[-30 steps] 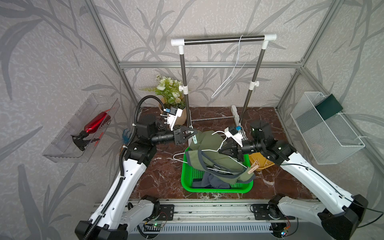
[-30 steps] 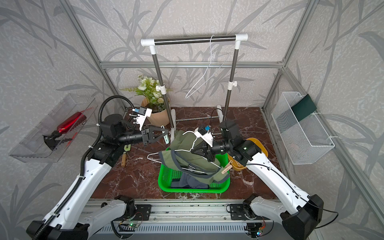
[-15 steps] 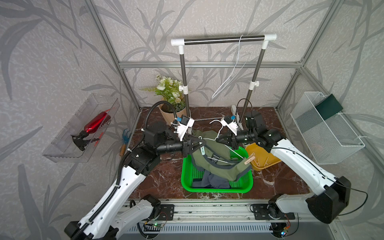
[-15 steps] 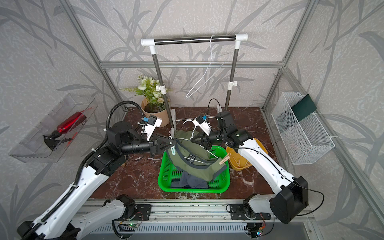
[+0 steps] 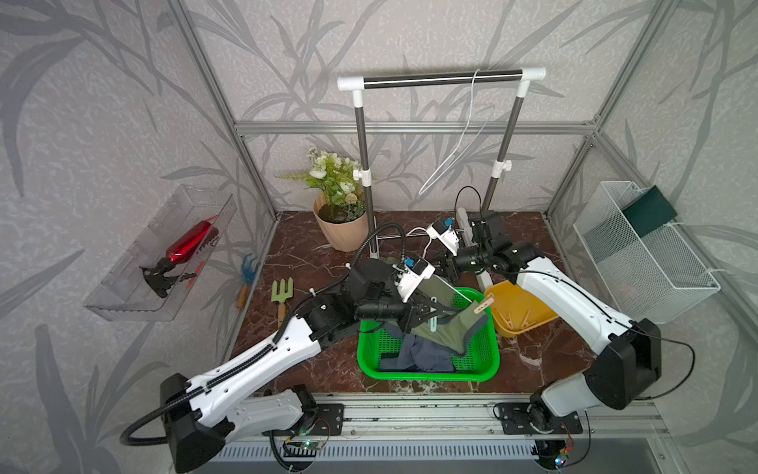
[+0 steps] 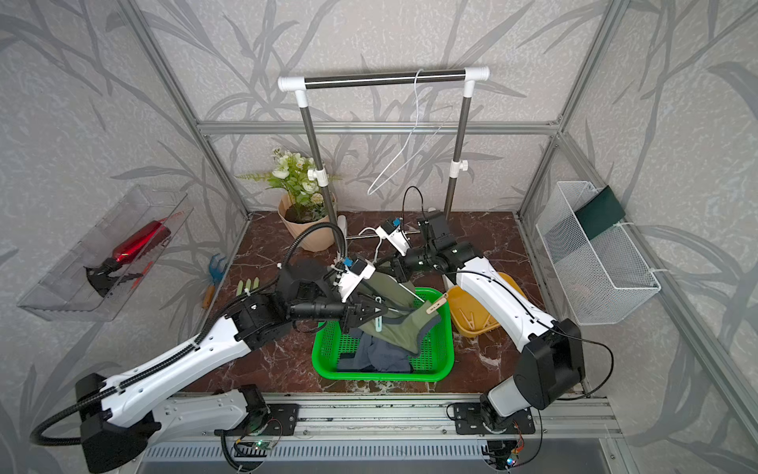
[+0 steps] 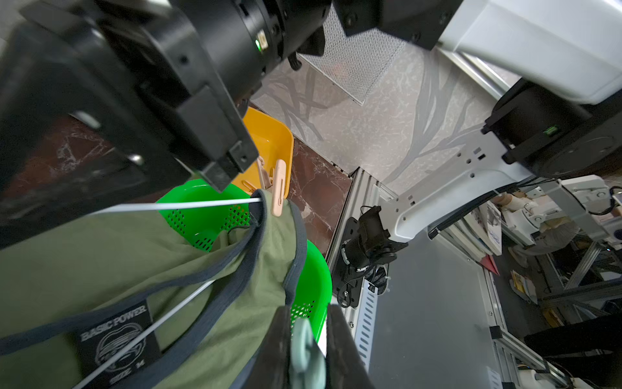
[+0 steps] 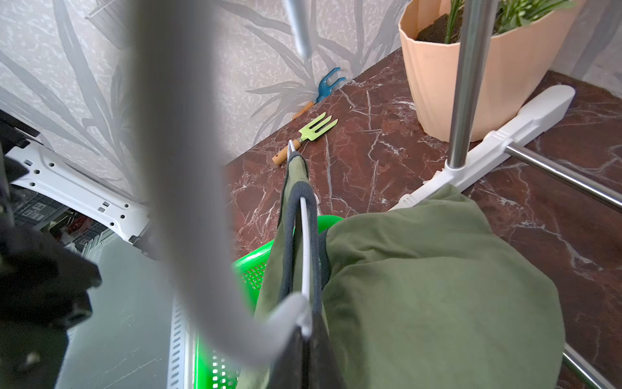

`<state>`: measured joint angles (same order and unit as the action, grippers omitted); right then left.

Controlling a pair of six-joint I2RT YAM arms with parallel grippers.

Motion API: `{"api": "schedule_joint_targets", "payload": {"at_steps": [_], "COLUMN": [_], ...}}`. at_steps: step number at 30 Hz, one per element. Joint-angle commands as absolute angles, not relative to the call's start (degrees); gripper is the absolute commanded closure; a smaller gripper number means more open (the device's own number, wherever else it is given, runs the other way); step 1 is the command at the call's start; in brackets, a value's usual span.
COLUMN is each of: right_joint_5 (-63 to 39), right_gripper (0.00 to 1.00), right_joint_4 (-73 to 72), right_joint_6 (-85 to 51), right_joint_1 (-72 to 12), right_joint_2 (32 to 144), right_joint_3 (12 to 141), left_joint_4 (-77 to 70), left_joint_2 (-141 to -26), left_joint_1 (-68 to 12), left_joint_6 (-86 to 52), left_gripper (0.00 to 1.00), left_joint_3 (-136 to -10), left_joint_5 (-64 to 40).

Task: Remove the clothespins securing tank tops to the hanger
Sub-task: Remove the clothespin from the hanger, then place the clothespin in the storage box.

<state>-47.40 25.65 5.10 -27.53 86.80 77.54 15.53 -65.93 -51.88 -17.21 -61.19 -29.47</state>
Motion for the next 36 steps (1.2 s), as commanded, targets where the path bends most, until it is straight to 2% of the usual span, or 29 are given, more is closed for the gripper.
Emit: {"api": "schedule_joint_targets", "payload": {"at_steps": [1, 6, 17, 26, 36], "right_joint_5": [-48.4, -49.9, -52.3, -53.3, -55.2], "right_gripper": [1.00, 1.00, 1.00, 1.00, 1.00], "right_joint_4": [24.1, 23.6, 24.1, 23.4, 21.3], "right_joint_6": [4.5, 4.0, 4.4, 3.9, 2.5], "right_joint_1": [-26.7, -25.3, -22.9, -22.2, -22.0], "right_joint_2": [87.2, 88.0, 87.8, 88.6, 90.5], "right_joint_3": [80.0, 80.3, 80.0, 80.6, 81.8], "left_joint_4": [11.3, 3.9, -2.3, -12.0, -16.2], "left_joint_2": [-69.5, -75.9, -85.9, -92.1, -97.0], "left_joint_1": [-55.2, -58.0, -63.3, -66.9, -69.7], "left_joint_6": [-12.8, -11.4, -5.9, -3.4, -2.1], "left_gripper": [1.00, 1.00, 1.00, 1.00, 1.00], "left_joint_3": [-63.2, -63.4, -67.8, -68.8, -71.6], "left_joint_5": [-22.6, -20.9, -12.2, -6.1, -2.1]}}
